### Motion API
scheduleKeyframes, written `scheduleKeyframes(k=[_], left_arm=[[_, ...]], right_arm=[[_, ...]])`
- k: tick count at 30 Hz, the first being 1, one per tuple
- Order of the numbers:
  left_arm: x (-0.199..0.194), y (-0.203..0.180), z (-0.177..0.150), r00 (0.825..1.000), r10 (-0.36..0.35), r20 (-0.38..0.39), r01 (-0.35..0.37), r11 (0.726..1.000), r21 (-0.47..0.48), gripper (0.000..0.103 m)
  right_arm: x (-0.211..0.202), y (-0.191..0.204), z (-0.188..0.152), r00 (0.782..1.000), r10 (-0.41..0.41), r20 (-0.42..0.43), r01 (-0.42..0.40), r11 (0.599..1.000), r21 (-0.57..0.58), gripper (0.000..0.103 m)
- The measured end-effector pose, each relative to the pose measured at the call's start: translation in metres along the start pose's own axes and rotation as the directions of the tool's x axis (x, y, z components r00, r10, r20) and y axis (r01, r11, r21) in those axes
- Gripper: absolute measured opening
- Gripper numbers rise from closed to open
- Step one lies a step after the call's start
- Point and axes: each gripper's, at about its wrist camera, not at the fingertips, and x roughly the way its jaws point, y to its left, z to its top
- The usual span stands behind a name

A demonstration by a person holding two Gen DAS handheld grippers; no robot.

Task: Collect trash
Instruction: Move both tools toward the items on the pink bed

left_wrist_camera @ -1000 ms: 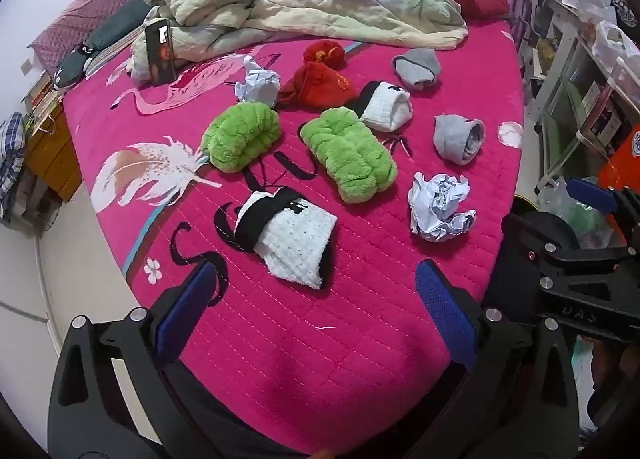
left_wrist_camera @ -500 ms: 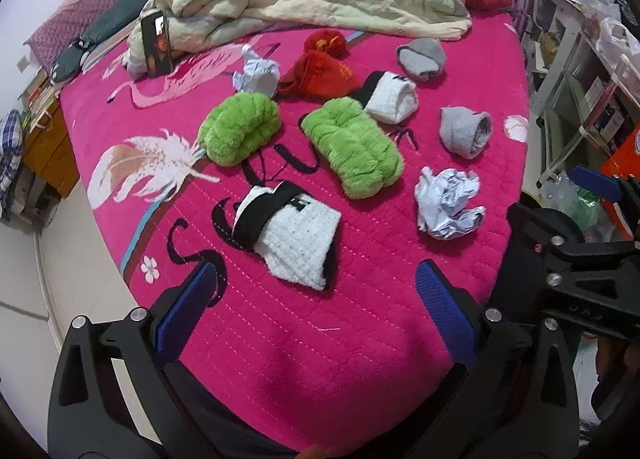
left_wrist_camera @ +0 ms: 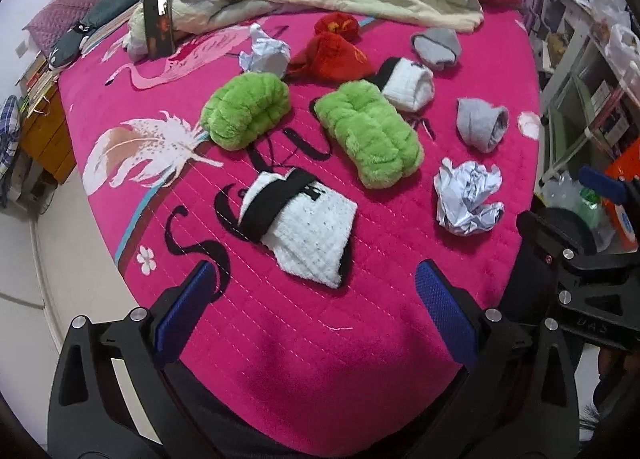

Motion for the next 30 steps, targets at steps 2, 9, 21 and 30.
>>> scheduleKeyframes(k=[2, 9, 21, 30], left_arm=[[0.002, -0.001, 0.0, 1.0, 0.016, -0.01, -0.016, 1.0, 0.002, 0.098], [-0.002, -0.002, -0.001, 0.999, 0.032, 0.017, -0.033, 0.999, 0.021, 0.098], [0.001, -0.001, 0.003, 1.0, 0.01, 0.009, -0.011, 1.0, 0.028, 0.098], [0.009, 0.004, 0.001, 1.0, 0.009, -0.023, -0.008, 0.999, 0.048, 0.098]], right_arm=[[0.0, 0.0, 0.0, 1.0, 0.005, -0.001, -0.005, 1.0, 0.0, 0.095], [0.0, 0.001, 0.001, 1.0, 0.008, 0.004, -0.008, 1.0, 0.002, 0.095], [0.001, 0.003, 0.002, 1.0, -0.001, 0.0, 0.001, 1.0, 0.001, 0.095], [0.001, 0.005, 0.003, 1.0, 0.007, -0.01, -0.007, 1.0, -0.013, 0.095]])
